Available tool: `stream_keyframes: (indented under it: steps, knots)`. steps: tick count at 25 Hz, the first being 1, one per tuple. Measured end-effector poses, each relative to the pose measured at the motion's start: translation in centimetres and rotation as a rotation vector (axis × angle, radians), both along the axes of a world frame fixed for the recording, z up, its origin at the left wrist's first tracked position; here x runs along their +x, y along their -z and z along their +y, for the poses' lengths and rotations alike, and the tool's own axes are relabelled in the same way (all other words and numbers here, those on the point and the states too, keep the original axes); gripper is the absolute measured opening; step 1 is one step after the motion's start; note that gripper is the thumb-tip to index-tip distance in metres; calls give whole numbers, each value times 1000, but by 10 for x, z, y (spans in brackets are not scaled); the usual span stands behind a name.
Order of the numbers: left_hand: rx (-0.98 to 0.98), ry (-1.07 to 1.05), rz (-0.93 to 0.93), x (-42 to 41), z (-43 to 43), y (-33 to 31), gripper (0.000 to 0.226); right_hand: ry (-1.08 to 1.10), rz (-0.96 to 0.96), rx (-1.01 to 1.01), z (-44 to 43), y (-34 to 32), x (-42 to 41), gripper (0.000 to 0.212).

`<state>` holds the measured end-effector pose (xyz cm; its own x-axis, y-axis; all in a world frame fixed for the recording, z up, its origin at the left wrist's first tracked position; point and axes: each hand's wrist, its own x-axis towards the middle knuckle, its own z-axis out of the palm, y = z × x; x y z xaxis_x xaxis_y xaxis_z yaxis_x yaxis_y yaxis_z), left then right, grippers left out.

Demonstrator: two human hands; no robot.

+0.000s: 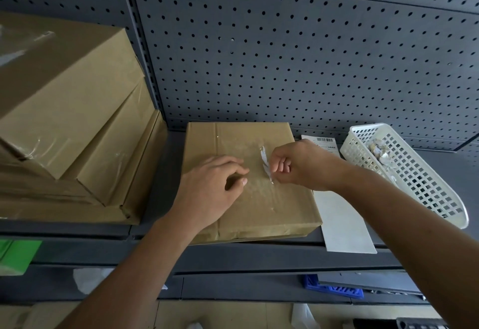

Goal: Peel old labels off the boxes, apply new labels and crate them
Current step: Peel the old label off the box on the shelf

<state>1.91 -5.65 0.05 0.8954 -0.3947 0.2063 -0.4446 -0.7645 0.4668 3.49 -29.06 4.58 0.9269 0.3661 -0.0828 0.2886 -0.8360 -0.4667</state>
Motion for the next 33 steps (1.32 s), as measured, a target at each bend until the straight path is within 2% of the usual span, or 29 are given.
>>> stream_keyframes:
  steps: [5,8,10,13,19,23,27,33]
  knots:
    - [11,0,-2,1,0,0,26,-54,-22,-84,5,1,4,4]
    - [-13,2,-3,1,0,0,25,38,-80,-5,2,5,1,4]
    - [-19,2,-1,0,0,0,24,28,-35,31,-1,4,-2,4]
    - [-14,-4,-6,0,-1,1,24,-8,35,15,-1,-1,-4,4]
    - [-46,6,-9,0,0,0,24,68,-70,8,1,7,0,3]
    - [-36,3,-6,0,-1,0,24,10,-22,52,-2,1,-5,4]
    - [-19,-1,-2,1,-1,1,24,-147,-127,-136,4,0,-5,4]
    - [-31,3,-7,2,-1,2,24,-209,-205,-308,15,2,-11,10]
